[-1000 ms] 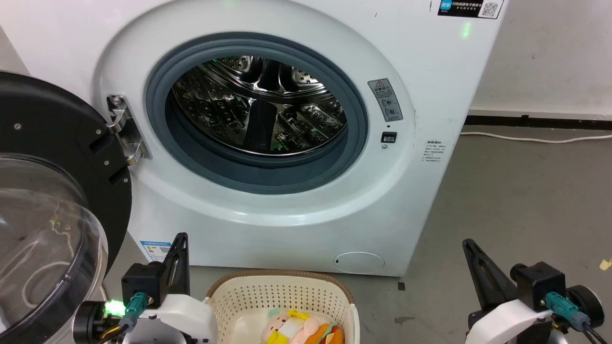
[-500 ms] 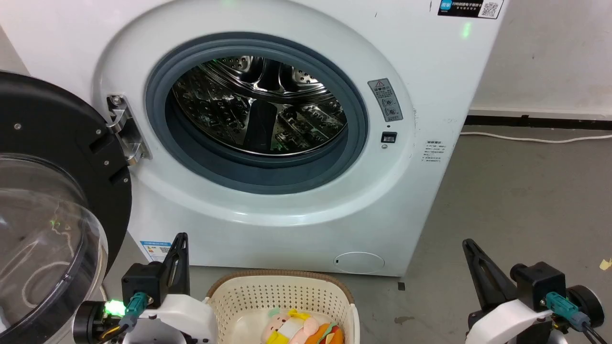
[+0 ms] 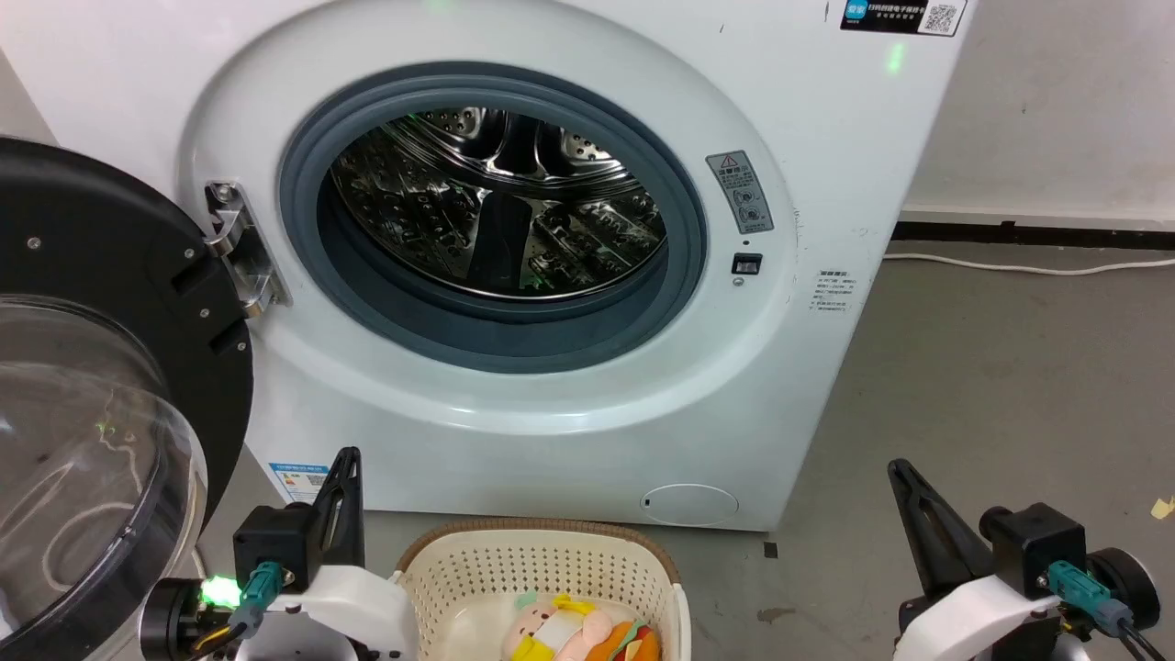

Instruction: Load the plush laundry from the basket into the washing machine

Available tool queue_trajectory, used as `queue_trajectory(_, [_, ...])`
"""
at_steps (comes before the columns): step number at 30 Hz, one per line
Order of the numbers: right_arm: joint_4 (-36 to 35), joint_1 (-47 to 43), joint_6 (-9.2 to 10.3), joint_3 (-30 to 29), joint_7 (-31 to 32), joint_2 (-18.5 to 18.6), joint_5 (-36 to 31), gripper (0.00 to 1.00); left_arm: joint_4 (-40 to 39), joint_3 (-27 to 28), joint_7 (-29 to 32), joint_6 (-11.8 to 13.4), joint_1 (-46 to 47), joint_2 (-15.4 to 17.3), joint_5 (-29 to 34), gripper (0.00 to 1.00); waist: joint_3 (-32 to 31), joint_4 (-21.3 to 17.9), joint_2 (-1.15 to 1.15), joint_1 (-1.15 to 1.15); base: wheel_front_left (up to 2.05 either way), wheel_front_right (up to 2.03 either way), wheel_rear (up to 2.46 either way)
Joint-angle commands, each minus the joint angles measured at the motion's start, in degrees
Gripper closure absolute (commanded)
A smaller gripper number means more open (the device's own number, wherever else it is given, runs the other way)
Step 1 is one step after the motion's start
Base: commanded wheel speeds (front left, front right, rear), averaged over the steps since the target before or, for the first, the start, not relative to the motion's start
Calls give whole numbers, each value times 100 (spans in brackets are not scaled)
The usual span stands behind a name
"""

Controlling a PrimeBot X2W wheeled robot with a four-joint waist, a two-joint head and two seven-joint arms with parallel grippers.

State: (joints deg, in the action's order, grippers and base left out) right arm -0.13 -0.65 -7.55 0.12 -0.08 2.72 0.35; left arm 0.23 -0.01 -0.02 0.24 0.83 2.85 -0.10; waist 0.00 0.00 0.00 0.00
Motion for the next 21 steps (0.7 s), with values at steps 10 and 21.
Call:
queue_trajectory(10, [13, 65, 6, -12, 8, 16, -35, 100, -23, 1, 2, -24, -83, 3, 10, 100, 0, 0, 0, 0, 0, 0, 0])
queue_trajectory(21, [13, 65, 6, -12, 8, 16, -35, 100, -23, 1, 2, -24, -83, 3, 10, 100, 0, 0, 0, 0, 0, 0, 0])
